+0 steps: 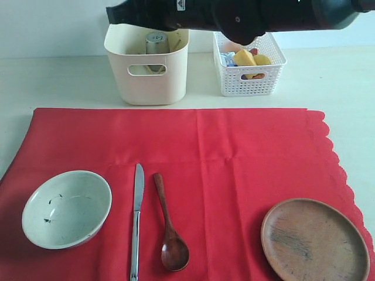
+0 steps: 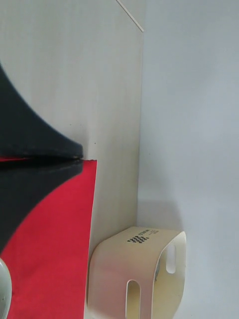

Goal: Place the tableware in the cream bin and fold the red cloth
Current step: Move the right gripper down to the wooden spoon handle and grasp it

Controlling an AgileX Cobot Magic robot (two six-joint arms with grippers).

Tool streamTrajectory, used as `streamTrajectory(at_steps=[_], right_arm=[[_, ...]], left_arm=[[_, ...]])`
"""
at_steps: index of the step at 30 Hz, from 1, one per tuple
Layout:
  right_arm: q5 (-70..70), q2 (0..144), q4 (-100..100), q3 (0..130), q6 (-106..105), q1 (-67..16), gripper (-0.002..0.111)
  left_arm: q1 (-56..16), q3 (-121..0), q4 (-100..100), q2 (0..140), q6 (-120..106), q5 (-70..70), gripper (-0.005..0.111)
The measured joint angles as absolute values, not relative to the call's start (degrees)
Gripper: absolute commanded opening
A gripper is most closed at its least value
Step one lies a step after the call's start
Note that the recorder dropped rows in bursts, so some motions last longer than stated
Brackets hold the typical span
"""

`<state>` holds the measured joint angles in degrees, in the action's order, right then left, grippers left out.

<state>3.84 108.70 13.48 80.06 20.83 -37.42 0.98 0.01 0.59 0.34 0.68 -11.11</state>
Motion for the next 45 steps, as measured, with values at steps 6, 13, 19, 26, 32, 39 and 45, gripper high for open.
streamTrajectory(at_steps=[6, 13, 19, 26, 32, 39, 45], right_arm=[[-3.6, 108.7, 13.5, 80.1, 20.8, -37.9, 0.000], [-7.4, 108.7, 13.5, 80.1, 20.8, -37.9, 0.000], [-9.0, 108.7, 13.5, 80.1, 19.8, -37.9, 0.000], [-16.1, 108.7, 13.5, 80.1, 15.6, -37.9, 0.000], [-24.2, 107.4, 13.5, 80.1, 12.3, -37.9, 0.000], [-28.9, 103.0, 13.5, 77.6, 10.8, -37.9, 0.000], [-25.1, 97.8, 13.0, 69.4, 10.6, -37.9, 0.000]], left_arm=[[1.0, 0.0, 0.6, 0.3, 0.7, -11.1, 0.002], [1.0, 0.0, 0.6, 0.3, 0.7, -11.1, 0.002], [1.0, 0.0, 0.6, 0.3, 0.7, -11.1, 0.002], [1.0, 0.0, 0.6, 0.3, 0.7, -11.1, 0.002], [1.0, 0.0, 0.6, 0.3, 0.7, -11.1, 0.002], [1.0, 0.0, 0.6, 0.3, 0.7, -11.1, 0.002], [1.0, 0.0, 0.6, 0.3, 0.7, -11.1, 0.002]])
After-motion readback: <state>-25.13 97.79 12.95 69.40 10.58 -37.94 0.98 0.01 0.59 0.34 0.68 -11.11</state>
